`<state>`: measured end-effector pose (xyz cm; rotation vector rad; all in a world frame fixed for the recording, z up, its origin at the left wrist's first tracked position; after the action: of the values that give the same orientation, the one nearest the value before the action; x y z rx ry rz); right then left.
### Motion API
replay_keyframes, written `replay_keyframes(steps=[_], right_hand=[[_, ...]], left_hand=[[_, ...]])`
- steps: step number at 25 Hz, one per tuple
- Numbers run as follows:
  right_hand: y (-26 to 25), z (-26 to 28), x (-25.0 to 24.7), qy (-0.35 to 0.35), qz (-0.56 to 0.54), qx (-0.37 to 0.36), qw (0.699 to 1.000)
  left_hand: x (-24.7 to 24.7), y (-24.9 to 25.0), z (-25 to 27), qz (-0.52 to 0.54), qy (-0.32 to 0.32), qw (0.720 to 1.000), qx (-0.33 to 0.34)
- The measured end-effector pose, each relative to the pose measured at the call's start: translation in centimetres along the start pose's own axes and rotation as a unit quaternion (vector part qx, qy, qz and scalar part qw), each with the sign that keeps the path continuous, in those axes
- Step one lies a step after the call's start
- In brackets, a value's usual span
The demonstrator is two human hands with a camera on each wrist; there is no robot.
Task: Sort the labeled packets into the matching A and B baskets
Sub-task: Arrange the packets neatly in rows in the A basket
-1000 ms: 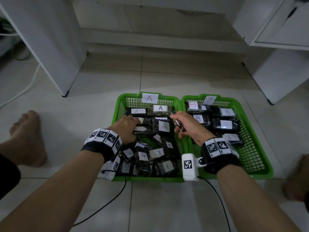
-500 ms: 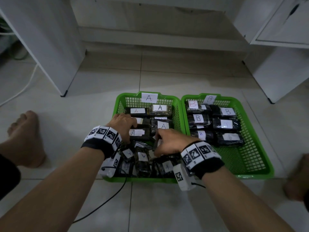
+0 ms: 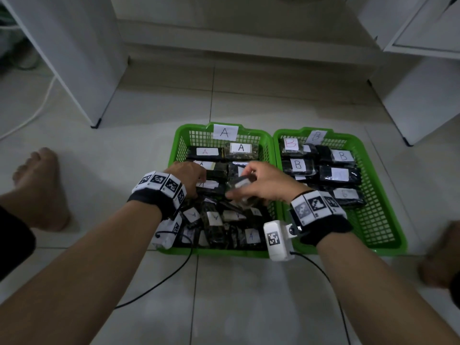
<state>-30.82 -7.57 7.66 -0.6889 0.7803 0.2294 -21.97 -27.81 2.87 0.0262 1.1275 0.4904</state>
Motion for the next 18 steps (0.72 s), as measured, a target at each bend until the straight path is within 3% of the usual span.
replay_keyframes(steps=[3,8,18], right_hand=[[0.4,-0.5,-0.1,0.080,-0.148,0.006,0.986],[0.6,-1.4,-0.3,0.038,-0.381,0.013,0.924],[2.4,-2.7,-0.4,0.098,-0.416,0.030,0.904]], left_hand=[[0.1,0.3,-0.2,-0.029,0.025,0.999,-0.018],[0.1,1.6,-0.7,-0.086,0.036,0.995,-0.032],[-0.4,-0.5,-1.3,0.024,0.027,0.999,-0.013]])
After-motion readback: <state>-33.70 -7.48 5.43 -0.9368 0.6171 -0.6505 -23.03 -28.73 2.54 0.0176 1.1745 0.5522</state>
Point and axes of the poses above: each hand's wrist, its own z-axis away from the middle knuckle, its own x-axis out of the palm, y = z × x, the point moved 1 cm from there along -z, towards the middle knuckle, and after that the axes turned 14 degrees about z, right-handed, at the moved point
